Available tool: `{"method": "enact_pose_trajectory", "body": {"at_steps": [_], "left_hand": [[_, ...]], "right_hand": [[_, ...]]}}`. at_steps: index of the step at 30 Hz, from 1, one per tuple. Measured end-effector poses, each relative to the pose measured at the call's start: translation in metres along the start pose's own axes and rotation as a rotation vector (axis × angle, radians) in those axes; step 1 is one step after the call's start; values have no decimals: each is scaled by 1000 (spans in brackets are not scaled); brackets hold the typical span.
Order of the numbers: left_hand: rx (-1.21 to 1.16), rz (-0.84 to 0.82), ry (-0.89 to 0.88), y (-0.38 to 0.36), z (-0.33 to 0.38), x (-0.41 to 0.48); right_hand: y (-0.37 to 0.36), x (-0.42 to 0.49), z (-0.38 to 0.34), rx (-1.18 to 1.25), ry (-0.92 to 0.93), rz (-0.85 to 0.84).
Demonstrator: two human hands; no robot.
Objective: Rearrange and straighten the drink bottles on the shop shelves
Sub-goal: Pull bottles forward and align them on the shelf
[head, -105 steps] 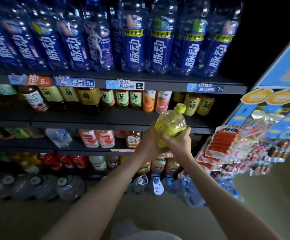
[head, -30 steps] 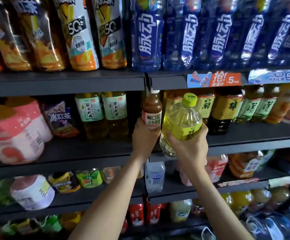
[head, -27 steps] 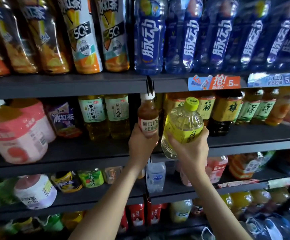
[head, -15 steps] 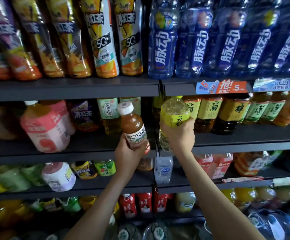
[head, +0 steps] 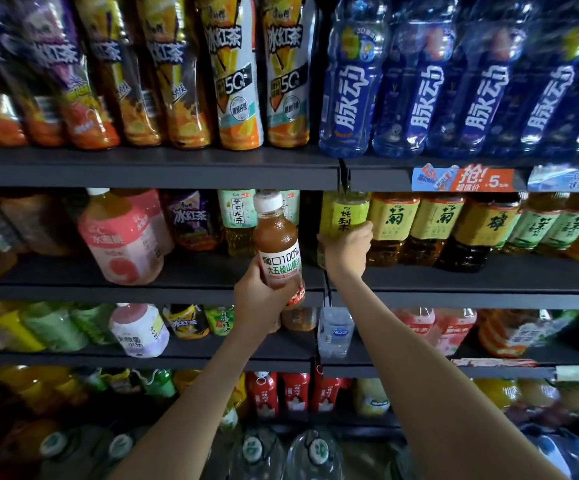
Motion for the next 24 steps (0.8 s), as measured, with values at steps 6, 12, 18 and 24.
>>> {"method": "enact_pose_trajectory", "body": {"at_steps": [6, 12, 18, 24], "left_hand": [[74, -75, 42, 30, 19, -8], [141, -188, 38, 77, 47, -35], [198, -264, 50, 132, 86, -42], [57, -216, 164, 212, 109, -29]], "right_hand": [[32, -34, -4, -4, 74, -109], [85, -117, -47, 62, 118, -500], [91, -157, -104, 2, 145, -643], [74, -185, -164, 107, 230, -710]]}}
Point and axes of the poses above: each hand's wrist, its own x-axis towards the middle knuckle, its own y-axis out of the back of the hand, z = x × y, the point moved 1 cm from there along x, towards the middle knuckle, and after that the axes turned 9 degrees about z, right-handed, at the moved point
